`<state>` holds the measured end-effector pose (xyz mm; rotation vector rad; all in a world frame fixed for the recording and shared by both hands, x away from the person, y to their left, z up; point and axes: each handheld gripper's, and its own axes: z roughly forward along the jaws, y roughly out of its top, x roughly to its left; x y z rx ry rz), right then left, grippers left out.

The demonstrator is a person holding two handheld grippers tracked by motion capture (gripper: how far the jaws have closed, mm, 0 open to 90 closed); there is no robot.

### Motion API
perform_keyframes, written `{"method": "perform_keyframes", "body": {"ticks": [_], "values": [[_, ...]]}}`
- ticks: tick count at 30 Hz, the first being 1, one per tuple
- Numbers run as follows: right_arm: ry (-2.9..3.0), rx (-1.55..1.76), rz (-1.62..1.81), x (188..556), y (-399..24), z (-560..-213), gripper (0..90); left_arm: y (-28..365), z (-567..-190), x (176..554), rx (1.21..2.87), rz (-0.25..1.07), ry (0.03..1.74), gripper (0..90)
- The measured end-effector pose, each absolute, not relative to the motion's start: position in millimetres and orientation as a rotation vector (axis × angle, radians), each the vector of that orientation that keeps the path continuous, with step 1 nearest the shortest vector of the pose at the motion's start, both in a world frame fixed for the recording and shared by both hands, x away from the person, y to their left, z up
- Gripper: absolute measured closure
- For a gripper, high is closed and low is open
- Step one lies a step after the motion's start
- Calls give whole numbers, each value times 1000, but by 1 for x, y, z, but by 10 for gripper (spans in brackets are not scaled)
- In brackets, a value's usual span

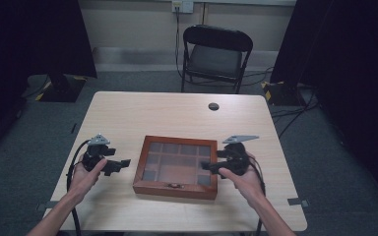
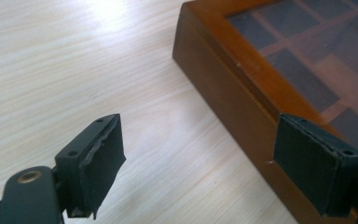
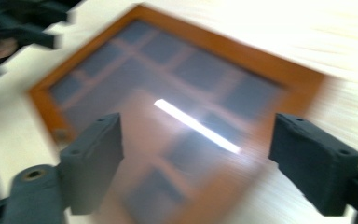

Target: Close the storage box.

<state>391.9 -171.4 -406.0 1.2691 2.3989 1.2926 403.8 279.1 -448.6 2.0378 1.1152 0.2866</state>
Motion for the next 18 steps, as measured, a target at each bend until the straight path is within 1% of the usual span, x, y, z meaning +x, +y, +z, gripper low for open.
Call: {"method": "perform_keyframes", "body": {"ticks": [1,7,8,11,12,13,14,15,16,17,18], "values": [[2399,1269,1293,392,-171,-406,144,279,-449,404,2038,287,1115,159],[2257,1434,1182,389,-225,-426,146,288,-458,405,2093,295,1183,158],[2250,1458,1151,388,-231,-430,146,289,-460,405,2112,313,1190,162],[2254,1512,1001,389,-247,-447,148,295,-468,410,2147,298,1196,159],[2239,1558,922,394,-257,-458,149,298,-474,415,2148,289,1235,160],[2239,1558,922,394,-257,-458,149,298,-474,415,2148,289,1235,160],[2202,1586,847,397,-260,-466,197,299,-479,417,2136,312,1255,160],[2202,1586,847,397,-260,-466,197,299,-479,417,2136,312,1255,160],[2181,1564,804,399,-261,-474,243,298,-482,417,2150,340,1249,160],[2185,1577,773,400,-260,-478,213,298,-482,417,2150,340,1249,160],[2195,1579,750,401,-258,-482,162,294,-487,417,2173,406,1268,160]]}}
